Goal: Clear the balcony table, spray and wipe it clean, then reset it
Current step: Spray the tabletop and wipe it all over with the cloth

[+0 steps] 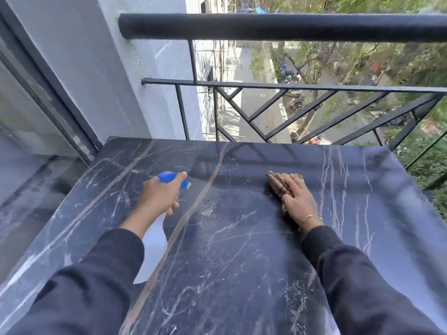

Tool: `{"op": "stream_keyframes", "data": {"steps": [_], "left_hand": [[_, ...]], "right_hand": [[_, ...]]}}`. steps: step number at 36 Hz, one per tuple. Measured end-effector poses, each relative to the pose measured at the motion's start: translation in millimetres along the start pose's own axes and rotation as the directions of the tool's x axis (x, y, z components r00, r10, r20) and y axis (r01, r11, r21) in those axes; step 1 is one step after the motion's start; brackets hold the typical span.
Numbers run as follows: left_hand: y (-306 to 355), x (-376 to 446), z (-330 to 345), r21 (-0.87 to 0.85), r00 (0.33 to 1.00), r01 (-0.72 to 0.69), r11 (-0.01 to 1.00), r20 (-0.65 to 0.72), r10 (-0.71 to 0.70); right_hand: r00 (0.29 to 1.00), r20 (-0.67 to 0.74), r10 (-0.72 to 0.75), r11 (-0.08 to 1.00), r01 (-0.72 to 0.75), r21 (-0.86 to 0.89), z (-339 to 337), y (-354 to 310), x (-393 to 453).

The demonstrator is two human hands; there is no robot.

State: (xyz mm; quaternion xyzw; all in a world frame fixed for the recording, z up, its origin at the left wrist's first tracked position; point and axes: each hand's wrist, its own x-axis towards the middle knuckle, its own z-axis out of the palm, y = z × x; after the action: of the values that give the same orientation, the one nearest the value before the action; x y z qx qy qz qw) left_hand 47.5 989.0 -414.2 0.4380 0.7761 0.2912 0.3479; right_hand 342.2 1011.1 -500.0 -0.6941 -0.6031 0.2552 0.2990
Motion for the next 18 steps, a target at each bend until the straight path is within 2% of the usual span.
{"op": "stream_keyframes", "data": {"steps": [3, 5, 9, 13, 18], "left_hand": [[0, 2, 2, -0.069, 0.999, 0.015, 0.997, -0.041, -0.018], [0, 5, 4, -0.089, 0.997, 0.022, 0.996, -0.073, -0.028], [-8, 16, 5, -0.133, 0.993, 0.012, 0.991, -0.115, -0.027], [-15, 22, 7, -0.188, 0.992, -0.021, 0.982, -0.125, -0.003], [-18, 22, 6, -0.190, 0.990, -0.056, 0.980, -0.138, 0.030]], "right_hand": [[0.997, -0.067, 0.030, 0.983, -0.041, -0.178, 15, -11, 1], [0.998, -0.070, 0.004, 0.971, -0.020, -0.237, 28, -23, 5], [0.995, 0.053, -0.081, 0.946, 0.094, -0.312, 62, -54, 20], [0.957, 0.219, -0.191, 0.929, 0.248, -0.276, 97, -96, 29], [0.832, 0.394, -0.392, 0.879, 0.465, -0.109, 131, -134, 13]]}}
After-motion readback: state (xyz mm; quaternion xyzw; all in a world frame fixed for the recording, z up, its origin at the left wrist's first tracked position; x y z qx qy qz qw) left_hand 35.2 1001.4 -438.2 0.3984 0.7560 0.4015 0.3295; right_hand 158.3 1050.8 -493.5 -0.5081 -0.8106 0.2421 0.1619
